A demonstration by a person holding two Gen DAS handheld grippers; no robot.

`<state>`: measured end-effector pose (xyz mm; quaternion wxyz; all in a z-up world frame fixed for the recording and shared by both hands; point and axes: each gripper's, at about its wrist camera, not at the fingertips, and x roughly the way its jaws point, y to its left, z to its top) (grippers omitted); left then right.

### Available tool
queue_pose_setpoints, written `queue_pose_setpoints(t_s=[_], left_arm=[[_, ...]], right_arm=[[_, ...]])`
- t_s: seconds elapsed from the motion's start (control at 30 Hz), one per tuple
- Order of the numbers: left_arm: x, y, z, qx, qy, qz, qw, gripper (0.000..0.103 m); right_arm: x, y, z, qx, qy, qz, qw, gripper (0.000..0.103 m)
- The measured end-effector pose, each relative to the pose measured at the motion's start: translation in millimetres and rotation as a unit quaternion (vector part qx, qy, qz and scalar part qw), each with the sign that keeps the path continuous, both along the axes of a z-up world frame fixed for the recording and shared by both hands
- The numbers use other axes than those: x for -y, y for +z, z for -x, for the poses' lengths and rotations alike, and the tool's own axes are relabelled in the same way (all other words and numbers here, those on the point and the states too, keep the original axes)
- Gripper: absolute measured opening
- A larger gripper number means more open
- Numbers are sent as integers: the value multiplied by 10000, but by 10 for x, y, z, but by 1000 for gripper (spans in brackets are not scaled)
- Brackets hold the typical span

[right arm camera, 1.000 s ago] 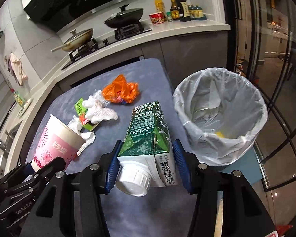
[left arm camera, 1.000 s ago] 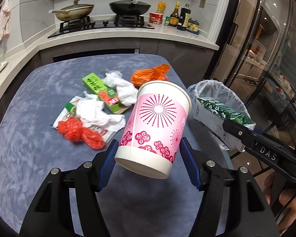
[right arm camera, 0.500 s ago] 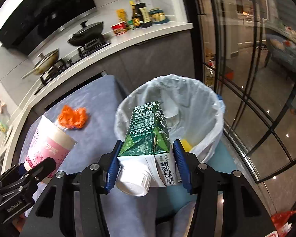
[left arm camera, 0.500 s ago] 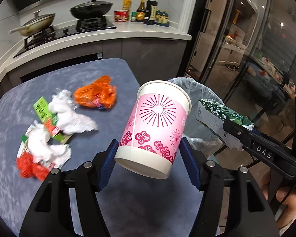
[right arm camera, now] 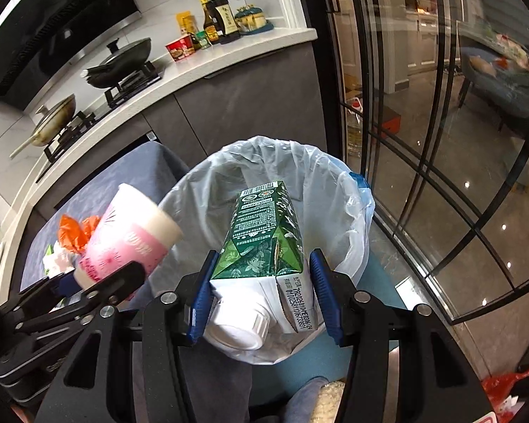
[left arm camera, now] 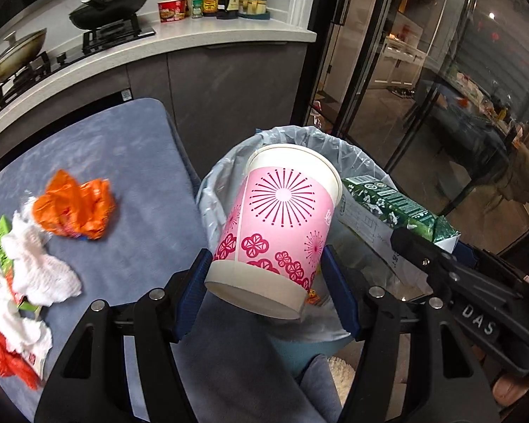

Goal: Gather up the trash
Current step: 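Carry the cup and carton over the bin and release both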

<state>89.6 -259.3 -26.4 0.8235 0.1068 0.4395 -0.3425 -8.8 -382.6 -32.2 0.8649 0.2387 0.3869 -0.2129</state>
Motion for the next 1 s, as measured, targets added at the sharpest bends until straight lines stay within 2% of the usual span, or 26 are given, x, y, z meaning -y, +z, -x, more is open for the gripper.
queue_pose_setpoints(t_s=[0.4, 0.47, 0.53, 1.0], left_arm=[[315, -200, -129, -71, -8, -305, 9995, 61], [321, -210, -138, -42, 40, -374, 9993, 69], [292, -184, -118, 63, 105, -362, 9993, 73], [-61, 84, -48, 202, 409, -110, 9989, 73]], right_arm=[[230, -109, -98, -20, -132, -144, 9998, 53], [235, -81, -75, 50, -181, -133, 9997, 54], [231, -32, -50, 119, -219, -112, 9996, 54], [-22, 287, 15, 404, -21, 17, 9992, 54]])
